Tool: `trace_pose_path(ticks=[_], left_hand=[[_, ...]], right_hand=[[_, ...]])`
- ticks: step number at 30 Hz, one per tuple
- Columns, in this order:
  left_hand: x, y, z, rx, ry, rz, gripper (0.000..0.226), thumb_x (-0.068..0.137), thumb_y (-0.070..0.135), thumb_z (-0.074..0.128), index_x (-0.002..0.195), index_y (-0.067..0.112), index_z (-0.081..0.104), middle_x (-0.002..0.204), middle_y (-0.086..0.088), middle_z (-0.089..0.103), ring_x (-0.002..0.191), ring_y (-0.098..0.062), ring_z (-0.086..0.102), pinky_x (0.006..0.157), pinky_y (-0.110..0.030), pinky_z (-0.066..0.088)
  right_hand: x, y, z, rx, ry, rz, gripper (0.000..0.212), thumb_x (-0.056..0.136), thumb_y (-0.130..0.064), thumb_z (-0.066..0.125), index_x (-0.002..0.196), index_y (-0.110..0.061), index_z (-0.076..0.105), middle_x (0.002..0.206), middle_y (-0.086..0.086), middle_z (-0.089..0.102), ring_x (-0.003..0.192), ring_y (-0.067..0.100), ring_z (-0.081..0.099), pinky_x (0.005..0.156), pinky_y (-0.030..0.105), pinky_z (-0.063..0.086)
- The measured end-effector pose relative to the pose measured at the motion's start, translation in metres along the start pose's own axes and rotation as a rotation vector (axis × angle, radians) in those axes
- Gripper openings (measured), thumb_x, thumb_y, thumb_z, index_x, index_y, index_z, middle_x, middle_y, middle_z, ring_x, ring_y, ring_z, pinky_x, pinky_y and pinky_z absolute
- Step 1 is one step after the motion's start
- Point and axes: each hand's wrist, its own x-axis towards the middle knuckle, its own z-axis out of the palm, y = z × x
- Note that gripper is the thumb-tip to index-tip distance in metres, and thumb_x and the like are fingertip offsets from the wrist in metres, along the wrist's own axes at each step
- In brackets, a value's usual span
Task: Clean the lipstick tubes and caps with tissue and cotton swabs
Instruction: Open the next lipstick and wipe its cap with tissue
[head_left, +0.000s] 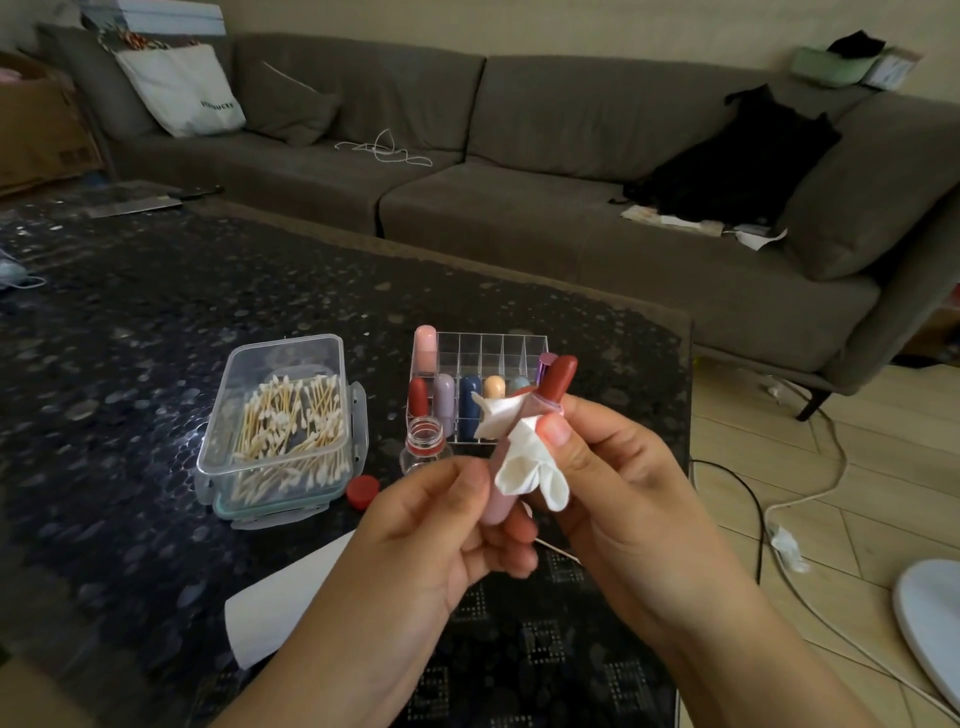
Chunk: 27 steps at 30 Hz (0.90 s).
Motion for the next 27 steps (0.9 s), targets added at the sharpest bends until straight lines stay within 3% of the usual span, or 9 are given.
trace_pose_path(ticks=[4,9,14,16,18,22,24,27], left_hand=[[0.0009,-0.0027,-0.0017,-0.023,0.040,0.052,0.009,0.068,0.021,0.069,0.062,0.014,0.071,0.064,-0.009,0.063,0.056,-0.015,0.060,0.055,-0.022,0.051],[0.0052,-0.0050,-0.0033,0.002,0.089,0.140,0.021,0.054,0.030,0.074,0.072,0.019,0.074,0.077,-0.007,0.071,0.066,-0.014,0.065,0.063,-0.021,0.053],[0.0022,-0.0033,0.0024,-0.005,0.053,0.056,0.010,0.070,0.026,0.071,0.073,0.017,0.074,0.079,-0.011,0.071,0.069,-0.019,0.067,0.062,-0.025,0.054],[0.0004,-0.0016,0.0036,-0.034,0.004,-0.019,0.029,0.083,0.033,0.059,0.062,0.018,0.072,0.066,-0.013,0.065,0.058,-0.021,0.063,0.054,-0.026,0.053],[0.0000,0.0002,0.0035,-0.066,0.016,-0.049,0.030,0.082,0.029,0.059,0.057,0.016,0.070,0.059,-0.013,0.060,0.051,-0.020,0.058,0.049,-0.025,0.050],[0.0016,-0.0005,-0.0015,-0.109,0.019,-0.029,0.011,0.068,0.021,0.069,0.067,0.010,0.073,0.061,-0.012,0.061,0.053,-0.016,0.059,0.051,-0.023,0.050],[0.0031,-0.0020,-0.0038,-0.073,0.021,0.008,0.016,0.061,0.016,0.077,0.076,0.010,0.074,0.067,-0.011,0.065,0.058,-0.016,0.062,0.056,-0.023,0.052],[0.0045,-0.0046,-0.0039,0.027,0.065,0.108,0.022,0.054,0.026,0.078,0.073,0.018,0.073,0.077,-0.008,0.070,0.068,-0.017,0.067,0.064,-0.023,0.054]], right_hand=[[-0.0003,0.0010,0.0001,-0.019,0.014,-0.028,0.031,0.085,-0.033,0.056,0.099,-0.009,0.071,0.077,0.009,0.065,0.066,0.021,0.056,0.059,0.026,0.050],[0.0000,0.0013,-0.0010,-0.021,0.029,-0.034,0.033,0.084,-0.031,0.056,0.102,-0.007,0.071,0.090,0.007,0.071,0.085,0.016,0.066,0.073,0.023,0.051],[-0.0008,-0.0025,-0.0007,-0.006,0.032,-0.025,0.032,0.085,-0.031,0.055,0.100,-0.007,0.070,0.083,0.006,0.069,0.074,0.013,0.064,0.063,0.022,0.051],[-0.0007,-0.0033,-0.0010,-0.010,0.027,-0.020,0.032,0.086,-0.031,0.055,0.098,-0.006,0.069,0.077,0.014,0.065,0.060,0.019,0.058,0.055,0.025,0.049],[-0.0007,-0.0037,-0.0005,0.006,0.003,-0.026,0.033,0.089,-0.029,0.053,0.099,-0.001,0.066,0.073,0.022,0.061,0.052,0.026,0.051,0.053,0.028,0.048],[-0.0009,-0.0029,-0.0014,0.012,0.019,-0.033,0.033,0.086,-0.031,0.055,0.100,-0.005,0.070,0.076,0.012,0.066,0.066,0.020,0.059,0.061,0.025,0.051],[-0.0011,-0.0021,-0.0023,-0.019,0.028,-0.033,0.033,0.084,-0.032,0.056,0.100,-0.006,0.070,0.081,0.006,0.068,0.073,0.014,0.063,0.065,0.022,0.051],[-0.0010,-0.0016,-0.0024,-0.059,0.042,-0.022,0.034,0.086,-0.031,0.055,0.103,-0.006,0.069,0.085,0.007,0.070,0.079,0.015,0.066,0.068,0.022,0.051]])
